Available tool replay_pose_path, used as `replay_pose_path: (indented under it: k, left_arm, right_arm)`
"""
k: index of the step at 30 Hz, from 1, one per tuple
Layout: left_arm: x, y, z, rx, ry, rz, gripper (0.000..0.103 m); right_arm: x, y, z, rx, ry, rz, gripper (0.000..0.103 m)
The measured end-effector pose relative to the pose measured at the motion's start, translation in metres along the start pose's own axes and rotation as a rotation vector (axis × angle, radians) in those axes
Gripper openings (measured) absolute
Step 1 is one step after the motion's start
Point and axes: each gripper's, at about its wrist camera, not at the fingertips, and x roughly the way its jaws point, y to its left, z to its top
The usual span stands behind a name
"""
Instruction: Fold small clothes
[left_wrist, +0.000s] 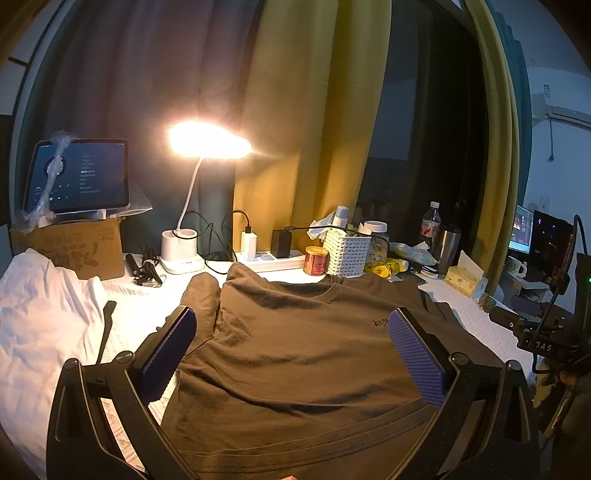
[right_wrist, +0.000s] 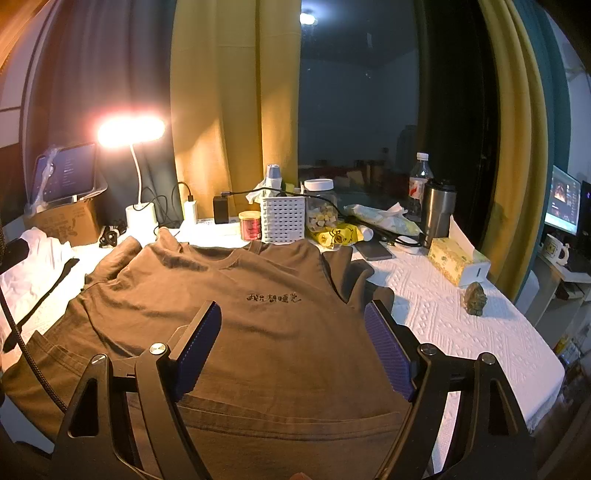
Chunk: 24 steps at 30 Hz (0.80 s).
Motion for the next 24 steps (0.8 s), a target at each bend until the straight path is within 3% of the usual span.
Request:
replay_pose_path:
  k: [24]
  left_arm:
    - [0.0002,-0.003,0.0029,0.009,-0.006,-0.009,0.102]
  right_arm:
    - [0.0009,0.0001,-0.0013,-0.001,0.001,-0.002,0.083]
